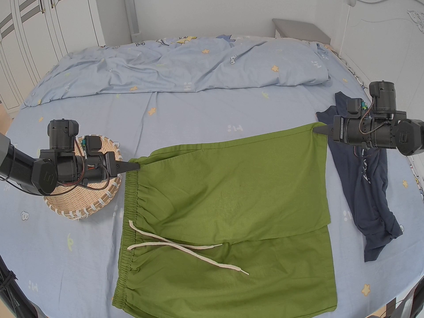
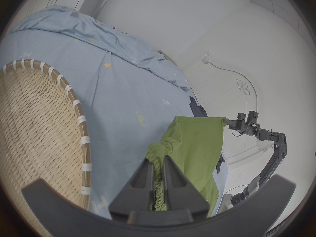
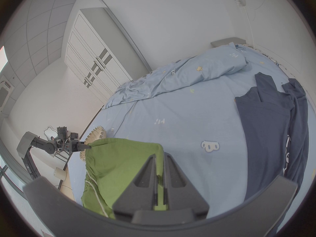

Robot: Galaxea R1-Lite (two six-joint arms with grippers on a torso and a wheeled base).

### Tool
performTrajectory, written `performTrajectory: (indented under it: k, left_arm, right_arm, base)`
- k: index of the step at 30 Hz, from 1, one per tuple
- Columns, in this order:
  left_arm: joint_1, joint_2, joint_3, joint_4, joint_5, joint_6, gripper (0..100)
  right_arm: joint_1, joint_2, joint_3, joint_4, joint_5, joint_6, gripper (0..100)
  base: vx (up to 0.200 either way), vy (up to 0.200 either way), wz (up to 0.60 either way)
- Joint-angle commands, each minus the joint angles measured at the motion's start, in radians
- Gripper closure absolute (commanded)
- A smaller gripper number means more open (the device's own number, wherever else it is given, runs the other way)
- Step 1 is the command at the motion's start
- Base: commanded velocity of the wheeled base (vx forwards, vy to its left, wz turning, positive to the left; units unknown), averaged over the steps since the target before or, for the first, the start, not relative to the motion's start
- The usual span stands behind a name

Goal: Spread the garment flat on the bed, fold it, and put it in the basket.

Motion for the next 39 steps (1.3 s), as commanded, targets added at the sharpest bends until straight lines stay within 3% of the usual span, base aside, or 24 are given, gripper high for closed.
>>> performTrajectory:
  k: [1,19,39]
  left_arm:
    - [0.011,0.028,0.002,-0.036,0.001,-0.001,100]
    - [0.043,0.075,0.011,-0.169,0.001,-0.005,100]
    - [0.044,0.088,0.006,-0.172,0.002,-0.005,100]
  right_arm:
    - [-0.016,0.085,-0.086,0.006,-0.001,0.0,100]
    - [-0.014,0.227,-0.274,0.022,-0.016,-0.012,100]
    - [-0.025,0.269,-0.284,0.012,-0.019,-0.014,100]
  base:
    - [0.0,0.0,0.0]
    - [0.0,0.0,0.0]
    - [0.0,0.0,0.0]
